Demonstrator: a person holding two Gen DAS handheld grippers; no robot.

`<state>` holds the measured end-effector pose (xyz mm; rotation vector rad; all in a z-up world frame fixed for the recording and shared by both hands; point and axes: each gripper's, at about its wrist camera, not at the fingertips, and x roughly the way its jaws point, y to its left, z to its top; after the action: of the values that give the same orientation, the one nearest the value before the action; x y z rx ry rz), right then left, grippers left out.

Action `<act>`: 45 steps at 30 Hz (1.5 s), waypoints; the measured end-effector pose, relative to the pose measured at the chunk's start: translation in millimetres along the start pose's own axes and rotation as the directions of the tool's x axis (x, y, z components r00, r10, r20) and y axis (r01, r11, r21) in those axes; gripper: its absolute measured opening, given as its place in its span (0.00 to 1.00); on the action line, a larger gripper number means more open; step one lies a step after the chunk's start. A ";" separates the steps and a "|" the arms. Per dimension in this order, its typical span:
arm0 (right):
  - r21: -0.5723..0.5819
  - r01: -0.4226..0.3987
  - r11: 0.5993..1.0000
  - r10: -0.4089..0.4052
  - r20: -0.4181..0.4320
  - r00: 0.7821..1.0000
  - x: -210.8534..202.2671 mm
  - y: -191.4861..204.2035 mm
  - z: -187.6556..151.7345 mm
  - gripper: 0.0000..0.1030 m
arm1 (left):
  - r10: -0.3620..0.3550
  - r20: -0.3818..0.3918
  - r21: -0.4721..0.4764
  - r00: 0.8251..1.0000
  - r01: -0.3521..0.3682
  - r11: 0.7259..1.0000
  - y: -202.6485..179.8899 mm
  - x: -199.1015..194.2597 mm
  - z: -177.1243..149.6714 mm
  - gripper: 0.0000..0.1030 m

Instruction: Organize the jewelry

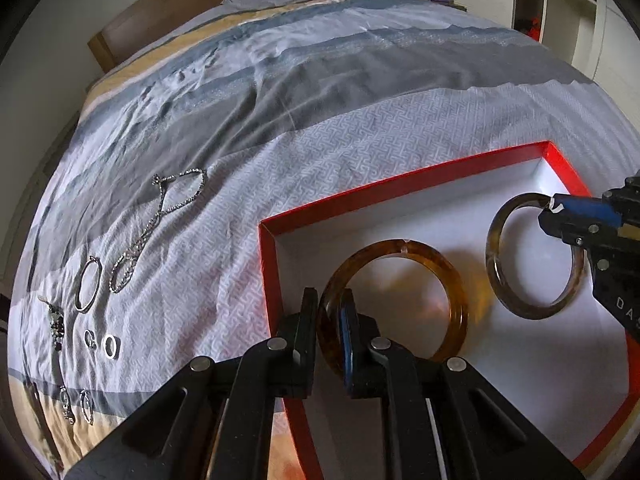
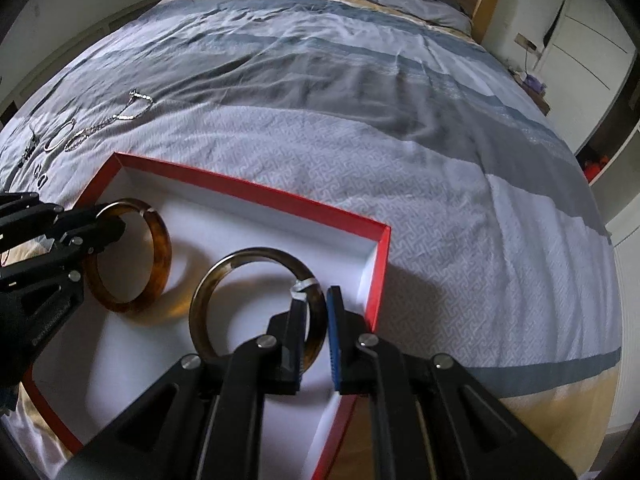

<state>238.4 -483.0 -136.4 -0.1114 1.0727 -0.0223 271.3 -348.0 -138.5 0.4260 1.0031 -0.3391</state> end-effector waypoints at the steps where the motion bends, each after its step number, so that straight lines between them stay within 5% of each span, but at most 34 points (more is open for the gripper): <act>1: -0.002 0.001 1.000 -0.001 -0.004 1.000 0.4 -0.2 0.6 0.10 | -0.006 -0.003 -0.006 1.000 0.006 1.000 1.0 -0.1 0.6 0.12; 10: 0.008 -0.026 1.000 0.026 -0.003 1.000 -6.6 1.6 1.1 0.20 | -0.089 -0.013 -0.051 0.996 0.088 0.995 9.2 -8.7 -0.4 0.13; 13: 0.027 -0.020 0.999 0.019 0.030 0.999 -23.2 -1.0 0.9 0.34 | -0.100 0.016 -0.054 0.995 0.101 0.993 11.9 -24.4 -3.3 0.31; 17: 0.069 -0.021 0.997 0.015 0.084 0.996 -58.5 -4.3 -2.0 0.34 | -0.102 0.076 -0.061 0.992 0.106 0.992 18.2 -56.9 -6.4 0.45; 22: 0.125 -0.038 0.991 0.020 0.148 0.989 -108.9 0.4 -14.0 0.35 | -0.089 0.169 -0.087 0.981 0.105 0.991 28.9 -113.4 -19.2 0.47; 36: 0.219 -0.077 0.973 0.005 0.311 0.950 -245.1 63.8 -78.2 0.37 | 0.075 0.393 -0.172 0.917 -0.007 0.985 73.2 -266.1 -110.9 0.75; 45: 0.194 -0.115 0.974 0.032 0.386 0.922 -290.5 128.1 -106.7 0.42 | 0.133 0.475 -0.226 0.870 -0.026 0.974 98.4 -319.7 -175.0 0.82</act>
<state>1.2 -343.1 54.4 0.1171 0.6778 -0.0454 29.1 -151.4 74.2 0.1690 0.5139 -0.2426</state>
